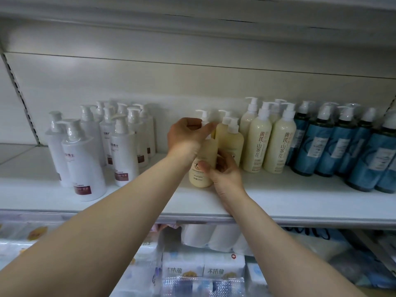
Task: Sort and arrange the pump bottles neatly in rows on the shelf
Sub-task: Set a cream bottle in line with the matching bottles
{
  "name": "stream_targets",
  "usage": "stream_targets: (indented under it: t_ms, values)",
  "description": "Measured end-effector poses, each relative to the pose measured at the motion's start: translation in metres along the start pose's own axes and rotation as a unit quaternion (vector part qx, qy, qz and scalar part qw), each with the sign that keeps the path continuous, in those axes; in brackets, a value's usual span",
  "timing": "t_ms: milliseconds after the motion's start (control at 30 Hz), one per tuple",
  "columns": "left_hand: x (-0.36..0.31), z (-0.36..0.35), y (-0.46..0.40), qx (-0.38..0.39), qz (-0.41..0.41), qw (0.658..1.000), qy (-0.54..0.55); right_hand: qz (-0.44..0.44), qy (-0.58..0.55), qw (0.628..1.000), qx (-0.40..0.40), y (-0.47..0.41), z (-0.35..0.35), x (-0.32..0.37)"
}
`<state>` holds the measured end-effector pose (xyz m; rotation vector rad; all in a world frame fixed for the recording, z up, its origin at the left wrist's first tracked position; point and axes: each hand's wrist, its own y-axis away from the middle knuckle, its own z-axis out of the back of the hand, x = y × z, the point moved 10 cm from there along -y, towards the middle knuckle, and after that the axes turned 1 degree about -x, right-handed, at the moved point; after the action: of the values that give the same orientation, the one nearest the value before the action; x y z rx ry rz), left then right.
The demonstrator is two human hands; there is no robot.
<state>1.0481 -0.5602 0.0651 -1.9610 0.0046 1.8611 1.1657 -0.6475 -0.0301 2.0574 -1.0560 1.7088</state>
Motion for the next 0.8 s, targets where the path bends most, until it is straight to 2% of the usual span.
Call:
stream_targets:
  t_ms: [167, 367, 567, 800]
  values:
    - [-0.001, -0.003, 0.0, 0.025, 0.002, 1.0, 0.006, 0.007, -0.002, 1.0, -0.001, -0.001, 0.001, 0.001]
    - [0.048, -0.002, 0.021, 0.103, 0.069, 0.987, 0.097, 0.028, 0.026, 0.999, 0.023, 0.003, -0.001, 0.005]
    - [0.078, -0.008, 0.032, 0.172, 0.084, 0.971, 0.145, 0.021, 0.019, 1.0, -0.013, 0.001, 0.01, 0.002]
    - [0.103, 0.001, 0.021, 0.14, 0.096, 0.979, 0.113, 0.032, 0.029, 0.998, -0.053, 0.0, 0.016, 0.0]
